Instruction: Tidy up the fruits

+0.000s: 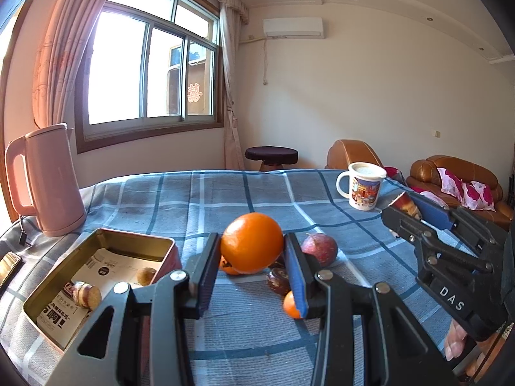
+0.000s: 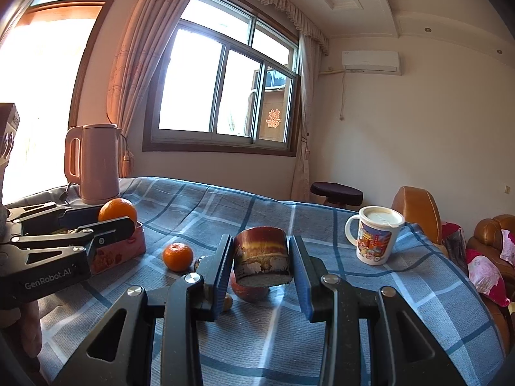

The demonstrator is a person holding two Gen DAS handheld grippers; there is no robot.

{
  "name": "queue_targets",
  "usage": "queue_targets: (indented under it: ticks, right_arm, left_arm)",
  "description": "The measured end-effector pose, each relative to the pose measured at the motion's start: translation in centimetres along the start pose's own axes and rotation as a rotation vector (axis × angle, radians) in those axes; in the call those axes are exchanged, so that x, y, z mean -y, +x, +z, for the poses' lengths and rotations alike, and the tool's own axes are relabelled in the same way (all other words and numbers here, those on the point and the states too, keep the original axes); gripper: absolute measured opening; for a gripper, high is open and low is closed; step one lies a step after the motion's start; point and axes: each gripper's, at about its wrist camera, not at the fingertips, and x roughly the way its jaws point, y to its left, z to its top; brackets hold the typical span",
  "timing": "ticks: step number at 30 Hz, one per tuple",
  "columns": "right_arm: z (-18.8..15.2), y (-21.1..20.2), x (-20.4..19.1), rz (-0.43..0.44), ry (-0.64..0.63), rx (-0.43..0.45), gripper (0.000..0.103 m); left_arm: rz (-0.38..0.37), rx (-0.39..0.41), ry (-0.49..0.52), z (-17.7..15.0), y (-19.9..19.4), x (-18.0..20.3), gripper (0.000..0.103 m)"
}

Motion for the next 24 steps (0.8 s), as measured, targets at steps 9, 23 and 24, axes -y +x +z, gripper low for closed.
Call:
queue_targets:
  ticks: [9, 23, 24]
  right_arm:
    - [0.5, 0.8, -2.4, 0.048, -0.023, -0.003, 0.037]
    - [1.7, 2.2, -5.3, 0.114, -0.045, -0.011, 0.037]
    - [1.8, 2.3, -5.5, 0.120, -0.046, -0.011, 0.037]
  left_arm:
    - [0.031, -0.008, -0.026, -0.1, -0.1, -1.9, 0.041]
    - [0.078, -0.022, -0.057, -0.6, -0.3, -4.7, 0.041]
    - [0.082, -0.022, -0.059, -0.6, -0.4, -5.0, 0.041]
